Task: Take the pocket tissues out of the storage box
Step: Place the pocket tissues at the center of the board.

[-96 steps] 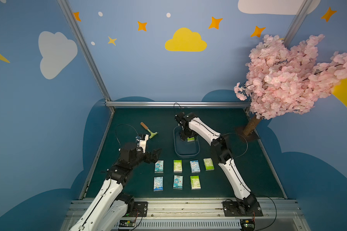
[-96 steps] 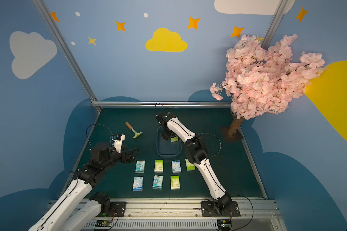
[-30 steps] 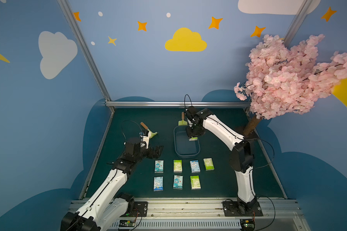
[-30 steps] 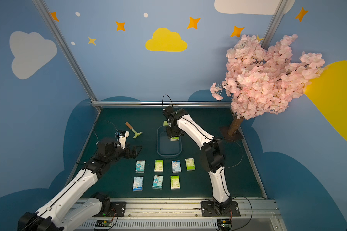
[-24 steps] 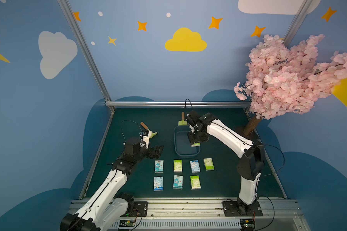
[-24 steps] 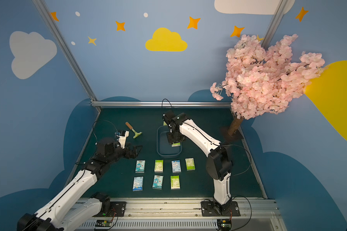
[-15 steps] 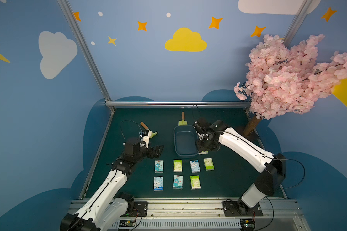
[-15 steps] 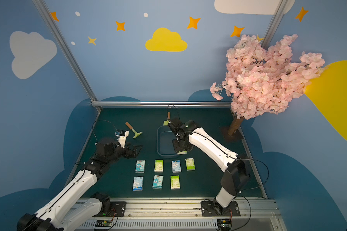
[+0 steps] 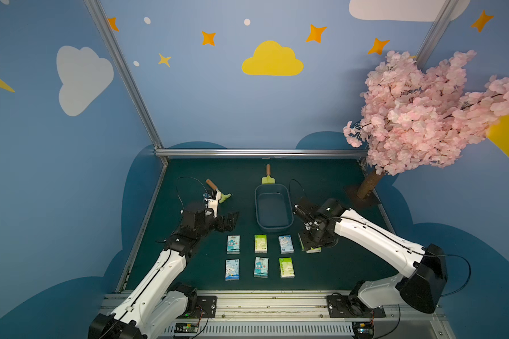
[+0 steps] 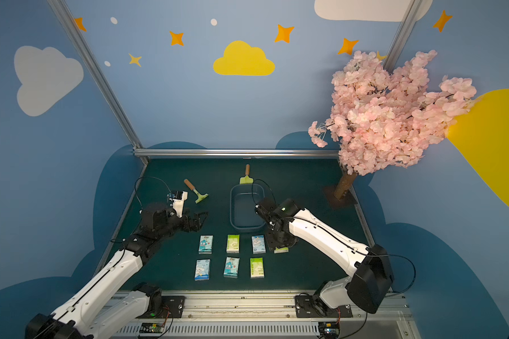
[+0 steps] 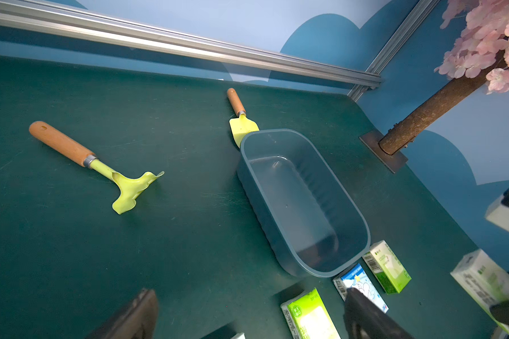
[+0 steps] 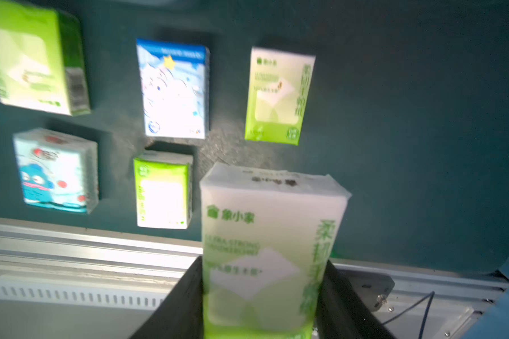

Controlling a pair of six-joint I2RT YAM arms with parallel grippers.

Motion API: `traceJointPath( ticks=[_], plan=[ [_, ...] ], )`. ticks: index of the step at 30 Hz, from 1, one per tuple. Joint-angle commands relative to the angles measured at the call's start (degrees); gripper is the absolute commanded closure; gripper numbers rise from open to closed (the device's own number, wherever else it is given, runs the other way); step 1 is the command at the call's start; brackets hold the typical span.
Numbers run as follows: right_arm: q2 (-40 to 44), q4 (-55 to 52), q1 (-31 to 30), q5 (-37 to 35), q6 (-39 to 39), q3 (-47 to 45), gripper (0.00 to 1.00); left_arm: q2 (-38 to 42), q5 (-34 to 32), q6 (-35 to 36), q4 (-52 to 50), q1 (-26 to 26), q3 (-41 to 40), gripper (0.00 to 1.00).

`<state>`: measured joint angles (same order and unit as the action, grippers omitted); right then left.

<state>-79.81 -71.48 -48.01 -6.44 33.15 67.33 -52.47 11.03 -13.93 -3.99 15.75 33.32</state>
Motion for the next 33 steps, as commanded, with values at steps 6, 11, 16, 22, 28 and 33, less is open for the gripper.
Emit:
traceJointPath(
  ticks=[6, 11, 16, 22, 28, 33],
  plan=[
    [3.7, 5.2, -1.3, 2.3, 3.7, -10.9, 0.44, 1.1, -1.3, -0.4, -0.2, -0.2, -0.3, 0.00],
    [2.2, 9.6, -2.5, 3.2, 5.0, -14.7, 0.44, 1.2, -1.9, -0.2, -0.8, -0.2, 0.0, 0.00],
    [-0.8, 13.7, -3.1, 4.6, 5.8, -17.7, 0.44, 1.3, -2.0, -0.7, -1.1, -0.2, 0.0, 0.00],
    [-4.5, 18.3, -3.3, 6.9, 6.7, -20.4, 0.44, 1.5, -2.4, -1.3, -1.2, -0.2, -0.2, 0.00],
    [-6.0, 19.8, -3.4, 7.4, 7.0, -21.0, 0.44, 1.7, -2.6, -1.0, -1.7, -0.2, -0.1, 0.00],
    [-6.4, 19.7, -3.4, 7.3, 6.8, -21.6, 0.43, 1.7, -3.0, -1.0, -1.7, -0.2, -0.1, 0.00]
  ],
)
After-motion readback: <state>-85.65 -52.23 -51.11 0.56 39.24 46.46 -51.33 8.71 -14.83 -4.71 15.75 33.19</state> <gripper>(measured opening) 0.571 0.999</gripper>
